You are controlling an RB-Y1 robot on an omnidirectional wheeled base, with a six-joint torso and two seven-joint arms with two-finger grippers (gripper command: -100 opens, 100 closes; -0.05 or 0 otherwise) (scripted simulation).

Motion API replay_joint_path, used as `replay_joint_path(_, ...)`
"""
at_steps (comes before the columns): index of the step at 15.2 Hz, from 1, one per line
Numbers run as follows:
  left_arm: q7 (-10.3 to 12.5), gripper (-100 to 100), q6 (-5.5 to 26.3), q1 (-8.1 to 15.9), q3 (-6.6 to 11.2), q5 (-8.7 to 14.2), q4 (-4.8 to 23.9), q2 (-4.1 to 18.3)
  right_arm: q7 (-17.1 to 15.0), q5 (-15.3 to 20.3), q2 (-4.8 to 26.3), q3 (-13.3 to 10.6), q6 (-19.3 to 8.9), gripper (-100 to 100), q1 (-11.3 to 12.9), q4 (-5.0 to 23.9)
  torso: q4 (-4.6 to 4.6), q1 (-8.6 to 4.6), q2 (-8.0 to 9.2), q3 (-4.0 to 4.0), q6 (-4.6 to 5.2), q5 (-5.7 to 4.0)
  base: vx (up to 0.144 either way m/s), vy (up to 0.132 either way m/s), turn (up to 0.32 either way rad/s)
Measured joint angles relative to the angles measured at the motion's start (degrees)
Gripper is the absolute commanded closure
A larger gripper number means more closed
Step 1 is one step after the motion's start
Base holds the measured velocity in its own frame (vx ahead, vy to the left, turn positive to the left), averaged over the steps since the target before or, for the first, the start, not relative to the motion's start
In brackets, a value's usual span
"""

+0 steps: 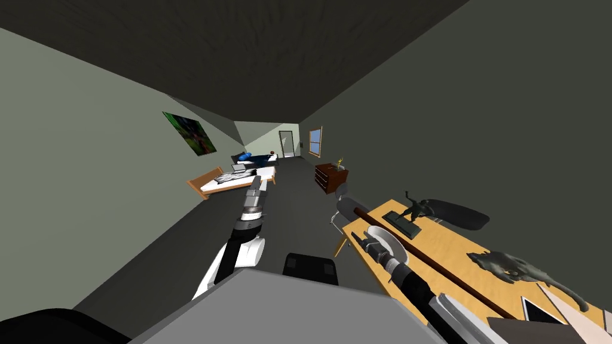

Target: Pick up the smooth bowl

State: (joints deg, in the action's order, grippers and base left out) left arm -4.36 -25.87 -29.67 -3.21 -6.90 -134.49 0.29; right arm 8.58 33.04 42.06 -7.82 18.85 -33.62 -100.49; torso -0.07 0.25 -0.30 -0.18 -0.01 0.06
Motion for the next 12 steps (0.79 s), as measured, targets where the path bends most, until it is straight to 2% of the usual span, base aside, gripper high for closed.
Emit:
replay_joint_path(2,0.0,0,0.0,0.0,0.00,0.0,0.0,0.0,0.0,1.2,1.5,-0.5,-0.7,-100,0.7,2.1,0.01,-0.06,0.07,0.04,0.01,-0.01,0.044,0.034,0.030)
replay_joint_path(4,0.0,0,0.0,0.0,0.00,0.0,0.0,0.0,0.5,2.6,2.8,-0.5,-0.5,-100,0.5,4.6,0.02,-0.09,0.10,0.05,0.01,-0.02,0.052,0.040,0.065)
replay_joint_path(7,0.0,0,0.0,0.0,0.00,0.0,0.0,0.0,1.2,5.7,5.2,-1.8,-1.8,-100,0.9,8.3,0.02,-0.02,0.06,0.03,0.00,0.00,0.071,0.062,0.077)
replay_joint_path(9,0.0,0,0.0,0.0,0.00,0.0,0.0,0.0,1.6,8.0,7.6,-2.4,-3.0,-100,0.1,10.0,-0.01,0.08,-0.05,-0.03,0.01,0.02,0.081,0.064,0.043)
replay_joint_path(12,0.0,0,0.0,0.0,0.00,0.0,0.0,0.0,2.9,10.2,8.3,-2.3,-2.9,-100,-0.5,13.3,0.02,-0.03,0.08,0.04,0.02,0.00,0.052,0.045,0.051)
